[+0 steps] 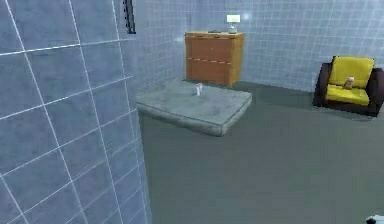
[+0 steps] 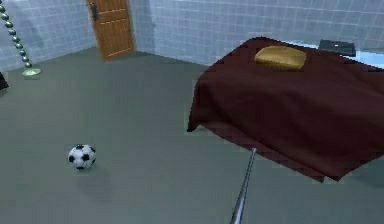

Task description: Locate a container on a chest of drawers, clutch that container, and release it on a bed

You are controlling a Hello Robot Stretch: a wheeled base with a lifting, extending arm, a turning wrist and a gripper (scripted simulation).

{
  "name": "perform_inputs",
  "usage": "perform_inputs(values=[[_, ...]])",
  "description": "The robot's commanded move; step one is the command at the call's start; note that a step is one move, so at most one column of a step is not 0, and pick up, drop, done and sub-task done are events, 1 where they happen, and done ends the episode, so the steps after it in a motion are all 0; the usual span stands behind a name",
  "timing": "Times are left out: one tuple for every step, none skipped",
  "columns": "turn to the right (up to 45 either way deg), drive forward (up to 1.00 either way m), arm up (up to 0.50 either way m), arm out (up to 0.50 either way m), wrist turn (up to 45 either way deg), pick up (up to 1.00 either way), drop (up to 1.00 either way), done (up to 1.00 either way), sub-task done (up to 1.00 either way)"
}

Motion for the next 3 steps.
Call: perform_inputs(values=[[45.0,0.0,0.0,0.0,0.0,0.0,0.0,0.0,0.0],[24.0,0.0,0.0,0.0,0.0,0.0,0.0,0.0,0.0],[0.0,0.3,0.0,0.0,0.0,0.0,0.0,0.0,0.0]])
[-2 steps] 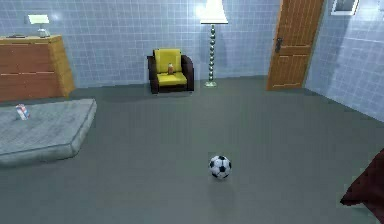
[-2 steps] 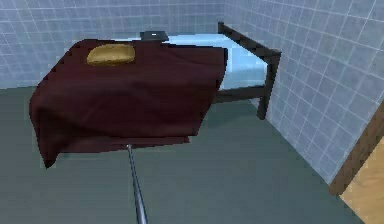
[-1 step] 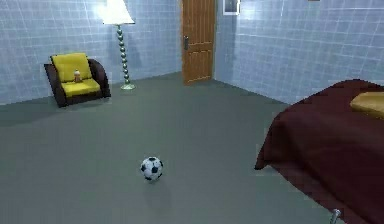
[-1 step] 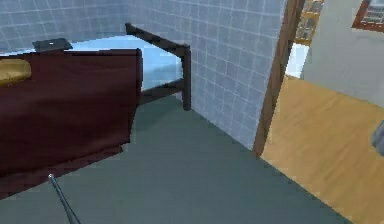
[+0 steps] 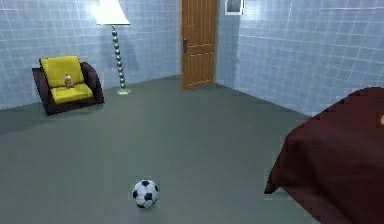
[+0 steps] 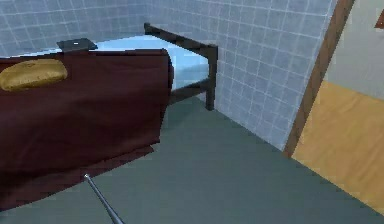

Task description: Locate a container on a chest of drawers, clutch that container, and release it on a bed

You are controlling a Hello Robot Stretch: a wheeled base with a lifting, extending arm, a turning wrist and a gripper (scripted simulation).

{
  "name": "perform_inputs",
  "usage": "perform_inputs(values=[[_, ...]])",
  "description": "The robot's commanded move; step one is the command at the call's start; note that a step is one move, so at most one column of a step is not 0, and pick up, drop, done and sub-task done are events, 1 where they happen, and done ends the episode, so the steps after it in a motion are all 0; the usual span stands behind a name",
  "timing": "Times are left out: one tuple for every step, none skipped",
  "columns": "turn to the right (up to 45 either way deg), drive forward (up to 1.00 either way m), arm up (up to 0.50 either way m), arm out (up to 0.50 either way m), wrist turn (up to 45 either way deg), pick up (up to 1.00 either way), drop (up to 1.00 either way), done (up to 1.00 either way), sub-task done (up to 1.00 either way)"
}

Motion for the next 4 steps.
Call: perform_inputs(values=[[6.0,0.0,0.0,0.0,0.0,0.0,0.0,0.0,0.0],[0.0,1.0,0.0,0.0,0.0,0.0,0.0,0.0,0.0],[3.0,0.0,0.0,0.0,0.0,0.0,0.0,0.0,0.0],[0.0,0.5,0.0,0.0,0.0,0.0,0.0,0.0,0.0]])
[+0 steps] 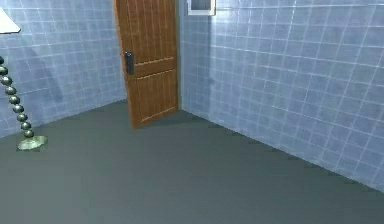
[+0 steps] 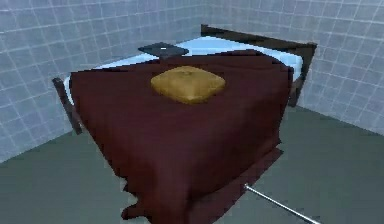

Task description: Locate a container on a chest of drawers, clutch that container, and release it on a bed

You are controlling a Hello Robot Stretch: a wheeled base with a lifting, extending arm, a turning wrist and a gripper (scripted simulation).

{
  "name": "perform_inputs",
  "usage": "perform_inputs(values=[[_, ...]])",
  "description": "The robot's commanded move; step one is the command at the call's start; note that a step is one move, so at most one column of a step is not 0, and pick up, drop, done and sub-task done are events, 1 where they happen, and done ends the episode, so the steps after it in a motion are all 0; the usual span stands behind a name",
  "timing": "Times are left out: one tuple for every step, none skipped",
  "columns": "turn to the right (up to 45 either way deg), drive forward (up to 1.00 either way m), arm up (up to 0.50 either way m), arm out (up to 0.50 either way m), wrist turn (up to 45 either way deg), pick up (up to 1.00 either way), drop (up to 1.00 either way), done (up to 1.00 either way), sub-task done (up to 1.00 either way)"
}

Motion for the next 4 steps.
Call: perform_inputs(values=[[-24.0,0.0,0.0,0.0,0.0,0.0,0.0,0.0,0.0],[0.0,1.0,0.0,0.0,0.0,0.0,0.0,0.0,0.0],[0.0,1.0,0.0,0.0,0.0,0.0,0.0,0.0,0.0],[-3.0,0.0,0.0,0.0,0.0,0.0,0.0,0.0,0.0]])
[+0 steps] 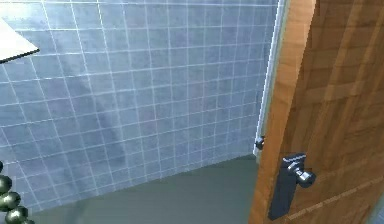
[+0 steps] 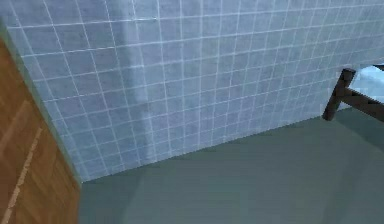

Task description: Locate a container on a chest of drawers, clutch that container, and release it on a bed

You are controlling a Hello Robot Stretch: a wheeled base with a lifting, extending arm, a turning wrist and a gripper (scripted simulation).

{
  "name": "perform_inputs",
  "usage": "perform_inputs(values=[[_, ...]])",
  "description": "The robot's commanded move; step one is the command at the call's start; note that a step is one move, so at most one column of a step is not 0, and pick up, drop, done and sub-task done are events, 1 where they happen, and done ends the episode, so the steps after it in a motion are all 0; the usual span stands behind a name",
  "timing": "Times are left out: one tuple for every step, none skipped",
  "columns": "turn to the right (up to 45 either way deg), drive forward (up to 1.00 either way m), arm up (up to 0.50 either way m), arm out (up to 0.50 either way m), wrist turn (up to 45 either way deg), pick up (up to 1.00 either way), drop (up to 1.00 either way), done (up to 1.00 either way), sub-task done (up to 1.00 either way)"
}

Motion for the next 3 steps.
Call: perform_inputs(values=[[0.0,0.75,0.0,0.0,0.0,0.0,0.0,0.0,0.0],[45.0,0.0,0.0,0.0,0.0,0.0,0.0,0.0,0.0],[0.0,0.45,0.0,0.0,0.0,0.0,0.0,0.0,0.0]])
